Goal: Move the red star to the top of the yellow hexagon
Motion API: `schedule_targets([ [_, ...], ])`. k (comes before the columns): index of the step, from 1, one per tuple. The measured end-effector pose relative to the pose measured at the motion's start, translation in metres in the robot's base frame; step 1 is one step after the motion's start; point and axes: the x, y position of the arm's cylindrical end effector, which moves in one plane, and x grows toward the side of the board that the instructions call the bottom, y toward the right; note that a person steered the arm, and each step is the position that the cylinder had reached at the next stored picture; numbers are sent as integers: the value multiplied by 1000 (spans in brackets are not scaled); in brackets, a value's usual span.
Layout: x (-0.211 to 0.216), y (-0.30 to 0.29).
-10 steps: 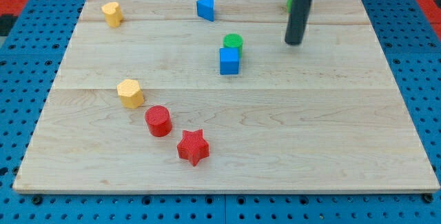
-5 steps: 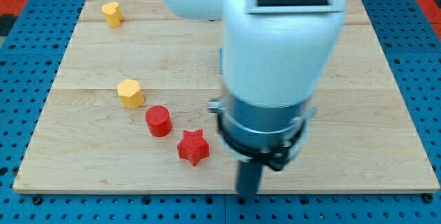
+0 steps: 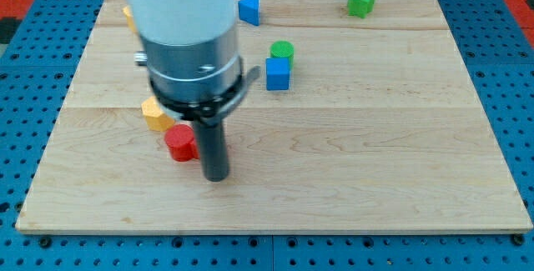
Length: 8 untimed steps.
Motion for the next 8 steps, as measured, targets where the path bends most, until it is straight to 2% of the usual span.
schedule_targets([
  [3, -107, -8],
  [4, -122, 16],
  [5, -133, 13],
  [6, -135, -41],
  [7, -151, -16],
  [8, -170, -15],
])
